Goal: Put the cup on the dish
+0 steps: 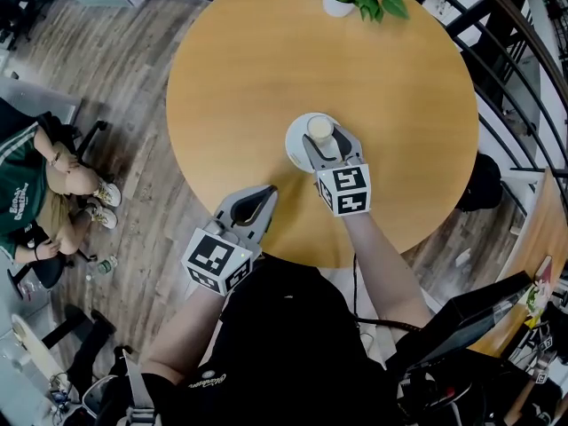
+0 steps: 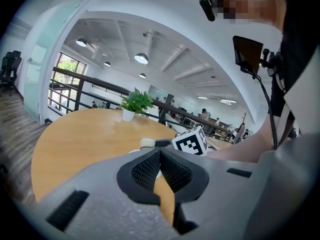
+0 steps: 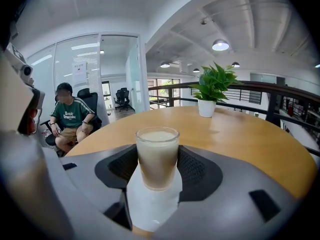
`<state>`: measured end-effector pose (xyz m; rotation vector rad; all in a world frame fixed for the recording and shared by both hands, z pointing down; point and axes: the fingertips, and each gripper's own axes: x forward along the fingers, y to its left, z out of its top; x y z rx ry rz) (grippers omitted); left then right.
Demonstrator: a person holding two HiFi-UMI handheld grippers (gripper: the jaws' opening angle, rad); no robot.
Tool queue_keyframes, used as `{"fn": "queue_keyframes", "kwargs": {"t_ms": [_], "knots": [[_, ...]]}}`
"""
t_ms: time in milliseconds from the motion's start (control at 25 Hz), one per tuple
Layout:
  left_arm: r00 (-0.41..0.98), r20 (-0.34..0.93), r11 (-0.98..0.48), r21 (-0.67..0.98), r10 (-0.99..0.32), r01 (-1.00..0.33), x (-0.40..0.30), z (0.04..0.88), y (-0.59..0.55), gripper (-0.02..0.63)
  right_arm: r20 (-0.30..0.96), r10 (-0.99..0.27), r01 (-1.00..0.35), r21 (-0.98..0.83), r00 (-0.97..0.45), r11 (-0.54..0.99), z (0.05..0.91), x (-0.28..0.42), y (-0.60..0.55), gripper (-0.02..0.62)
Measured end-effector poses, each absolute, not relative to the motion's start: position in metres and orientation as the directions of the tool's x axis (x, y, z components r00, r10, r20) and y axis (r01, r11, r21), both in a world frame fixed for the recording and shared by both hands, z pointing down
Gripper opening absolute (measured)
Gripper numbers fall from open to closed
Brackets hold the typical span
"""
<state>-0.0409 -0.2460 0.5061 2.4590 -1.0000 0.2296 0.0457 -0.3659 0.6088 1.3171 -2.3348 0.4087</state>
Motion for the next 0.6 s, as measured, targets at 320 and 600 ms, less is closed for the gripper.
{"fn": "queue_keyframes", "kwargs": {"t_ms": [320, 600], "knots": [[0.722, 0.324, -0.624, 0.364, -0.612, -0.692, -0.04, 0.507, -0.243, -0.006, 0.512, -0.734, -0.866, -0.041, -0.447, 0.498, 0.618, 0.047, -0.369, 0.245], [0.721, 0.326, -0.621, 0.366, -0.611, -0.693, -0.04, 0.509, -0.24, -0.006, 0.523, -0.732, -0.869, -0.033, -0.437, 0.494, 0.626, 0.047, -0.368, 0.245]]}}
